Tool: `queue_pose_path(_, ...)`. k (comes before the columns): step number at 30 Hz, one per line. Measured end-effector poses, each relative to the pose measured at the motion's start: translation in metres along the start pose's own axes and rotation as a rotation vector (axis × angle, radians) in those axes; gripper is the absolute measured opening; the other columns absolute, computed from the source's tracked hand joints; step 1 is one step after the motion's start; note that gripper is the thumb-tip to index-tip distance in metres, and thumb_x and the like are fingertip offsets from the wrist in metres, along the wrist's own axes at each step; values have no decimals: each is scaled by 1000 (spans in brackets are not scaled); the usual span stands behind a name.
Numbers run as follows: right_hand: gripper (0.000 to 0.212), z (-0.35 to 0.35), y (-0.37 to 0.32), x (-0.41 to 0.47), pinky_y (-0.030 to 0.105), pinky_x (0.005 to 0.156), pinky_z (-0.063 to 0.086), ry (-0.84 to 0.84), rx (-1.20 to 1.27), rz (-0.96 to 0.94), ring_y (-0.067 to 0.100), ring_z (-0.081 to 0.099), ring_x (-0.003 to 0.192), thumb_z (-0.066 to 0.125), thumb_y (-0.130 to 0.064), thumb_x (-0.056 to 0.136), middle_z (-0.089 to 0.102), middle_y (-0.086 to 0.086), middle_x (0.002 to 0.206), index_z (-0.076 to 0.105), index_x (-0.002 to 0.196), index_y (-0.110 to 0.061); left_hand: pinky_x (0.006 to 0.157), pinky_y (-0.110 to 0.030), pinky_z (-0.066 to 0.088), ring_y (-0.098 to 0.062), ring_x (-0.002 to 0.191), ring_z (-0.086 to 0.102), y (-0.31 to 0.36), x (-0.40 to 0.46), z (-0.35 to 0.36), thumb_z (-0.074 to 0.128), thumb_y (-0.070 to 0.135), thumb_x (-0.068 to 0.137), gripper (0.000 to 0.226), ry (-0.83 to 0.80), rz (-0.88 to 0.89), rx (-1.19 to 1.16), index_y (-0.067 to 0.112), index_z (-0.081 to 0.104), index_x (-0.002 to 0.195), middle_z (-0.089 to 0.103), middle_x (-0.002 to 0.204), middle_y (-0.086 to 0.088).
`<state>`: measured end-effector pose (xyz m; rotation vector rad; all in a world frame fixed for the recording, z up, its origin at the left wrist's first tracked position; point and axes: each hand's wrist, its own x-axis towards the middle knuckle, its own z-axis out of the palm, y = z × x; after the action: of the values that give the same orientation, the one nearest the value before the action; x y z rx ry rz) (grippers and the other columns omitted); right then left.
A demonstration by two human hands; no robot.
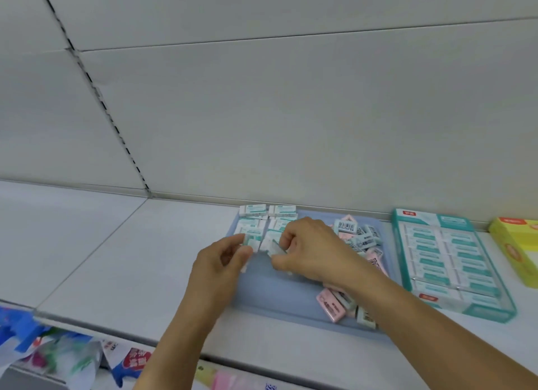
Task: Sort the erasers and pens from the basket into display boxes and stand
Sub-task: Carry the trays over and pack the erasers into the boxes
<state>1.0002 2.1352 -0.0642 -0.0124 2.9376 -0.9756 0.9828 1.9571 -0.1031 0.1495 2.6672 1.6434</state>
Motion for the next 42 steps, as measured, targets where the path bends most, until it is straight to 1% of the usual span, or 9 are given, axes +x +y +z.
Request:
queue_pose_path(3, 13, -12, 12, -14, 31, 52, 54, 46, 627, 31, 18, 62, 52, 70, -4, 79, 69, 13, 68, 60, 86, -4, 81, -34, 56, -21, 87, 66, 24, -5, 11, 46, 15, 100, 26, -217, -318, -756, 6, 66, 114, 73, 102, -14)
queue_pose_path(5, 16, -20, 21, -25, 32, 53, 56, 64, 854, 5, 23, 66, 57, 65, 7, 82, 71, 18, 75, 56, 93, 0, 73, -36, 55, -28, 88, 65, 40, -6, 18, 41, 17, 97, 34, -360, -472, -1028, 1, 61, 119, 69, 109, -19)
queue_pose_path(10, 23, -28, 47, -44, 31, 58, 56, 124, 995, -68, 28, 69, 71, 65, 10, 83, 73, 15, 87, 56, 102, 0, 55, -24, 48, -21, 81, 59, 56, -8, 51, 60, 20, 89, 31, -457, -396, -879, 3, 64, 115, 66, 97, -16)
queue_pose_path(15, 37, -40, 68, -61, 32, 72, 56, 329, 632, -148, 22, 66, 82, 79, 1, 73, 69, 2, 91, 66, 100, -21, 52, -20, 46, -10, 58, 53, 67, -8, 69, 64, 2, 87, 9, -422, -278, -733, 5, 67, 95, 57, 62, -3)
queue_pose_path(21, 26, -65, 107, -74, 28, 67, 51, 475, -12, -244, 4, 56, 73, 75, -28, 77, 59, -22, 80, 67, 102, -26, 62, -25, 47, -15, 62, 53, 88, -11, 95, 63, 9, 90, 7, -458, -201, -635, 6, 67, 95, 61, 72, -9)
queue_pose_path(24, 18, -92, 145, -72, 32, 69, 50, 603, -53, -10, 3, 56, 78, 72, -27, 81, 60, -17, 86, 64, 98, -29, 71, -31, 53, -18, 75, 63, 94, -13, 109, 52, 15, 98, 17, -430, -266, -736, 5, 66, 100, 68, 85, -10)
queue_pose_path(26, 18, -103, 170, -69, 28, 67, 44, 554, -170, 99, 4, 55, 85, 69, -31, 83, 55, -15, 94, 62, 100, -31, 79, -35, 56, -23, 82, 68, 98, -15, 116, 44, 12, 101, 25, -406, -345, -812, 0, 66, 101, 72, 89, -15)
queue_pose_path(32, 27, -98, 185, -54, 29, 78, 44, 366, -275, 140, 9, 50, 96, 66, -36, 86, 51, -11, 104, 64, 112, -28, 83, -35, 59, -30, 98, 70, 103, -19, 125, 38, 6, 102, 29, -437, -371, -864, -6, 64, 107, 70, 105, -24)
queue_pose_path(42, 20, -102, 181, -54, 30, 79, 49, 324, -277, 123, 9, 54, 95, 64, -33, 90, 56, -9, 103, 68, 109, -28, 84, -35, 59, -28, 98, 71, 97, -21, 132, 44, 5, 101, 25, -446, -337, -900, -7, 58, 118, 70, 108, -22)
